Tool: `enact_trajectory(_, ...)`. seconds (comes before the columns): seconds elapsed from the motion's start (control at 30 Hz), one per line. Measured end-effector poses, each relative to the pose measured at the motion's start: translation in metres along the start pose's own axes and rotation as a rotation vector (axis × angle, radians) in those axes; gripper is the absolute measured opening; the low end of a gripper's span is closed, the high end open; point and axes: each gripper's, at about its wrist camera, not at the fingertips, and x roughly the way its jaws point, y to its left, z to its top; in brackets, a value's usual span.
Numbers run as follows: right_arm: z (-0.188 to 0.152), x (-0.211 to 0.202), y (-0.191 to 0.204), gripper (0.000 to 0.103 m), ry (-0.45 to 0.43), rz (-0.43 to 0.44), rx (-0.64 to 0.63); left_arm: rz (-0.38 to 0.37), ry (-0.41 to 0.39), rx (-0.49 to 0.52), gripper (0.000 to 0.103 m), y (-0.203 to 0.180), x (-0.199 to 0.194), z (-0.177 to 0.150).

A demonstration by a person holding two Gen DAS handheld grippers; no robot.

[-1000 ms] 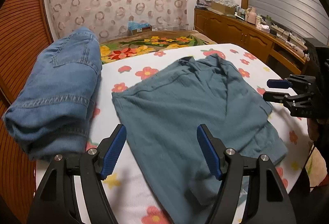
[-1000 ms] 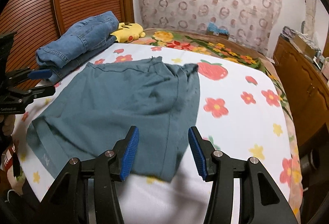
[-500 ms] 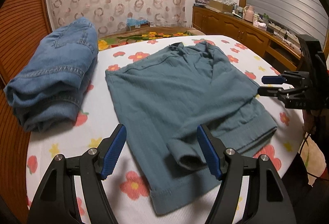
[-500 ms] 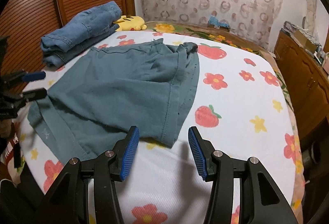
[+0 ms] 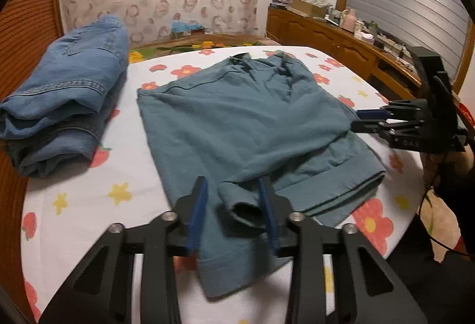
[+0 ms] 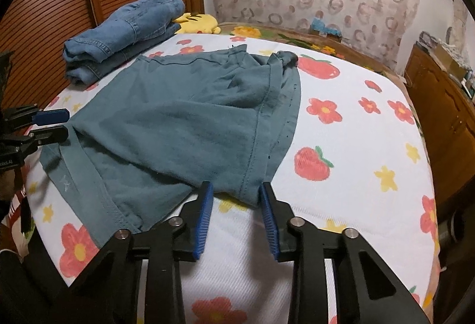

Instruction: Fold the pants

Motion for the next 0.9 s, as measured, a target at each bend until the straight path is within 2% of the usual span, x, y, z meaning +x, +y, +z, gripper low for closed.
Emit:
enact_trajectory(0.07, 0.001, 0.001, 0.000, 0.010, 0.003, 0.000, -0.018, 0.000, 0.007, 0.007, 0.030, -0.002, 0.000, -0.001)
enact_trajectory(0.1, 0.002, 0.002, 0.000, 0.005, 0.007, -0.001, -0.034, 0.003, 0.009, 0.009, 0.029, -0.002, 0.001, -0.001)
enact_trajectory(0.13, 0.002, 0.002, 0.002, 0.004, 0.005, 0.002, -0.058, 0.002, 0.013, 0.006, 0.028, -0.002, 0.001, -0.001)
enact_trajectory(0.2, 0.004, 0.000, 0.001, 0.004, -0.012, 0.007, -0.058, 0.001, 0.022, 0.003, 0.027, -0.001, 0.001, -0.001)
enact_trajectory(0.33, 0.011, -0.003, 0.000, 0.003, -0.038, 0.014, -0.053, 0.006, 0.011, 0.000, 0.013, 0.000, -0.004, -0.001)
enact_trajectory(0.43, 0.018, -0.010, -0.002, 0.003, -0.075, 0.028, -0.034, -0.008, -0.017, -0.007, 0.010, -0.001, -0.017, 0.001)
enact_trajectory(0.77, 0.051, -0.026, 0.017, 0.003, -0.181, 0.045, -0.093, 0.004, -0.115, -0.004, 0.009, -0.009, -0.069, 0.006)
enact_trajectory(0.9, 0.063, -0.027, 0.023, 0.003, -0.227, 0.070, -0.143, 0.031, -0.107, -0.025, 0.009, -0.002, -0.076, -0.004)
